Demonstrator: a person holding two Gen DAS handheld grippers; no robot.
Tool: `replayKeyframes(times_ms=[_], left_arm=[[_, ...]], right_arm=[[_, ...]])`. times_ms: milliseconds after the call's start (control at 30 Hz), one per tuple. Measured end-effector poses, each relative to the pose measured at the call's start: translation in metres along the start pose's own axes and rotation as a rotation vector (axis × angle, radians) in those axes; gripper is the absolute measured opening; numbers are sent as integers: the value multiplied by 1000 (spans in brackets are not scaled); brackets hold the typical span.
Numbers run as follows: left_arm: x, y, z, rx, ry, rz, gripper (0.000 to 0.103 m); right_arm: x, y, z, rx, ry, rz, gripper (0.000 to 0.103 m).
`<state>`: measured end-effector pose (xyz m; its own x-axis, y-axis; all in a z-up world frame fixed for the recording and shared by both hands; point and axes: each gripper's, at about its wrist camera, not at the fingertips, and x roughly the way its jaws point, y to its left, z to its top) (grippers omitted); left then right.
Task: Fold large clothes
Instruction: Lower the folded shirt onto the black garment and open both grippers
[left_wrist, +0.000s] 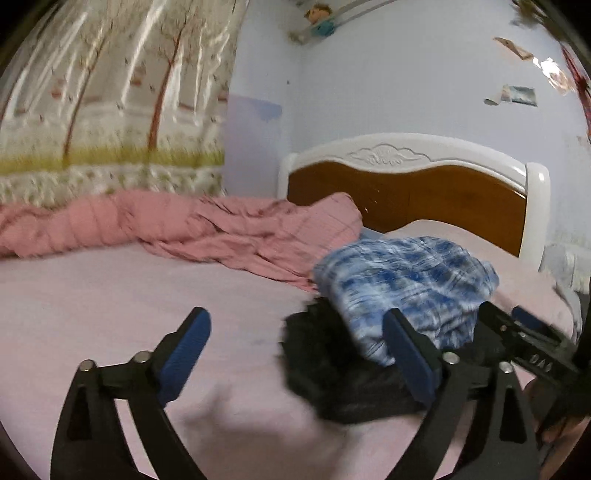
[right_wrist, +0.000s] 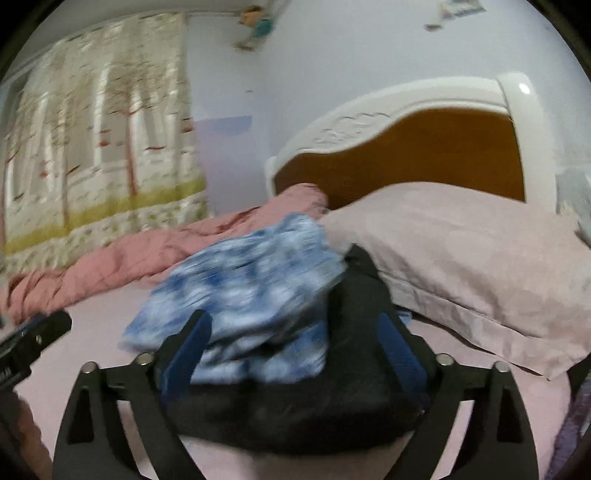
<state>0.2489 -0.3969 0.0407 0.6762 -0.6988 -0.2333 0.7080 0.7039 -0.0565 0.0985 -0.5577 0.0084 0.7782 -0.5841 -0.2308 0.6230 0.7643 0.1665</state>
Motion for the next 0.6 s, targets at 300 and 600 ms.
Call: replayKeyframes(times_ms=[300, 600], left_arm=[[-97, 10, -21, 179, -154, 144, 103], [-82, 35, -64, 87, -119, 248, 103]], right_arm=[[-68, 50, -14, -46, -10, 57, 103], [-73, 104, -73, -161, 43, -81, 103]])
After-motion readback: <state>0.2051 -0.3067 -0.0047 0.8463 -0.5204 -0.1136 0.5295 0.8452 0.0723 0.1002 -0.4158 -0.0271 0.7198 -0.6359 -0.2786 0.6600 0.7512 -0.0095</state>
